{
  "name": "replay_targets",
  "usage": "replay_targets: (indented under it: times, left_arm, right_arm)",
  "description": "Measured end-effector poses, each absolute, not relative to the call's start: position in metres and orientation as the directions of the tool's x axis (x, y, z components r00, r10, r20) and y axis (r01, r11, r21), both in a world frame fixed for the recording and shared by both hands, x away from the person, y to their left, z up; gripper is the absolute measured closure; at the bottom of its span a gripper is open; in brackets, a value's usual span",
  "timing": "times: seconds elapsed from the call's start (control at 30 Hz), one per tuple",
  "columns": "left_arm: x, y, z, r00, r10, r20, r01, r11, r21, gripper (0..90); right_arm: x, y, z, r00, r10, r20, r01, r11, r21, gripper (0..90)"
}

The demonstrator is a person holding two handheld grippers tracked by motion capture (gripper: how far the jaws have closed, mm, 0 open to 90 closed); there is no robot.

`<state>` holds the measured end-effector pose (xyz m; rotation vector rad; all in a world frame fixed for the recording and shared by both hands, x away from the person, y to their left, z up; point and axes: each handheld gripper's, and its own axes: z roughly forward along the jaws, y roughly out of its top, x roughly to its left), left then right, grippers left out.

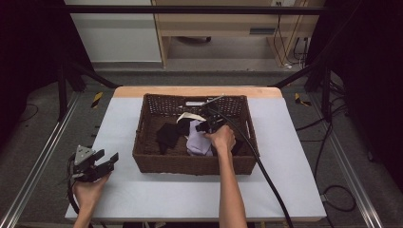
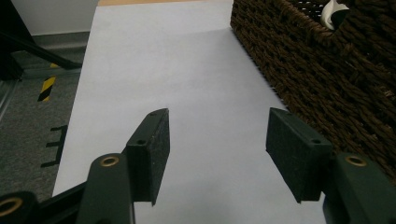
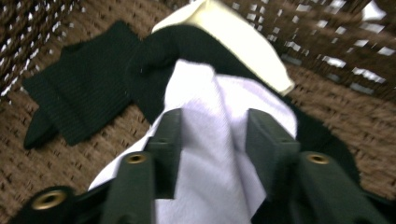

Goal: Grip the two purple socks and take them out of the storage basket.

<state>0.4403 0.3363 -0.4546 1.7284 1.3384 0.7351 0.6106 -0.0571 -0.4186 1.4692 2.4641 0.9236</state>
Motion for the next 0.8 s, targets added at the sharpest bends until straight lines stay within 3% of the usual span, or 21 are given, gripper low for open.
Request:
replay_targets:
  times: [0.1, 0.2, 0.8]
  left_arm:
    - [0.440, 0.337, -0.455, 0.265, 0.964, -0.035, 0.489, -0.103, 0.866, 39.4]
    - [0.440, 0.337, -0.455, 0.263, 0.964, -0.034, 0.490, -0.103, 0.866, 39.5]
    - [0.441, 0.337, -0.455, 0.262, 0.964, -0.035, 0.496, -0.103, 0.862, 40.3]
  right_arm:
    - [0.610, -0.058, -0.416, -0.528, 0.824, 0.205, 0.757, 0.346, 0.554, 78.4]
    - [0.609, -0.058, -0.411, -0.541, 0.816, 0.203, 0.740, 0.348, 0.575, 86.0]
    - [0.576, -0.075, -0.353, -0.597, 0.792, 0.124, 0.525, 0.269, 0.807, 87.3]
